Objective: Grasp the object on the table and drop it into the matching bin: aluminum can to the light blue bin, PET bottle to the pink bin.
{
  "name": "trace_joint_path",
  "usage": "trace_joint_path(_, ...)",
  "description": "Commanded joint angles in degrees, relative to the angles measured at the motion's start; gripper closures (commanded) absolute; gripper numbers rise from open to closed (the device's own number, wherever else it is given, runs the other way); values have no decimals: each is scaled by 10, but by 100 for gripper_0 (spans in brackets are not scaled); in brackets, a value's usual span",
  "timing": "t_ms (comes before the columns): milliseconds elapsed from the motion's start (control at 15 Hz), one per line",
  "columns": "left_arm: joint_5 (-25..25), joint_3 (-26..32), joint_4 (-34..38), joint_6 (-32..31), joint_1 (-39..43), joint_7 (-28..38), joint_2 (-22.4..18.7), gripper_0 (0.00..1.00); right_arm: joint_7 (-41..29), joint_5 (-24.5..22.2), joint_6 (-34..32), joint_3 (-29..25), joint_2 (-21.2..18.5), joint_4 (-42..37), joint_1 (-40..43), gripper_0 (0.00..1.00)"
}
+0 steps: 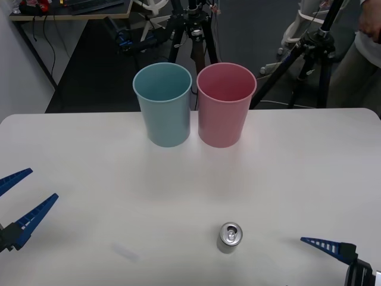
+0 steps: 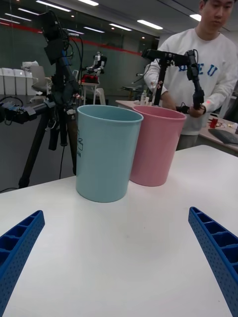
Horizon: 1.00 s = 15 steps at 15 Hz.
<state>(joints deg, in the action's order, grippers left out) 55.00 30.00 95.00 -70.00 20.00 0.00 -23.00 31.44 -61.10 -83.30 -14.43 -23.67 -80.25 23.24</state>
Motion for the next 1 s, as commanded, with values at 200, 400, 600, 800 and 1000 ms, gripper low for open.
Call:
trace_joint_path(200, 0, 0, 0, 0, 0, 0, 0, 0, 1, -45, 37, -4, 52, 0, -24, 0)
trace_joint_path(400, 0, 0, 0, 0, 0, 0, 0, 0, 1, -82, 49, -4, 86, 0, -43, 0)
trace_joint_path(600, 0, 0, 0, 0, 0, 0, 0, 0, -1, -111, 50, -2, 110, 0, -52, 0)
trace_joint_path(800, 0, 0, 0, 0, 0, 0, 0, 0, 3, -122, 59, 13, 121, 0, -56, 0)
trace_joint_path(1000, 0, 0, 0, 0, 0, 0, 0, 0, 7, -123, 75, 37, 122, 0, -57, 0)
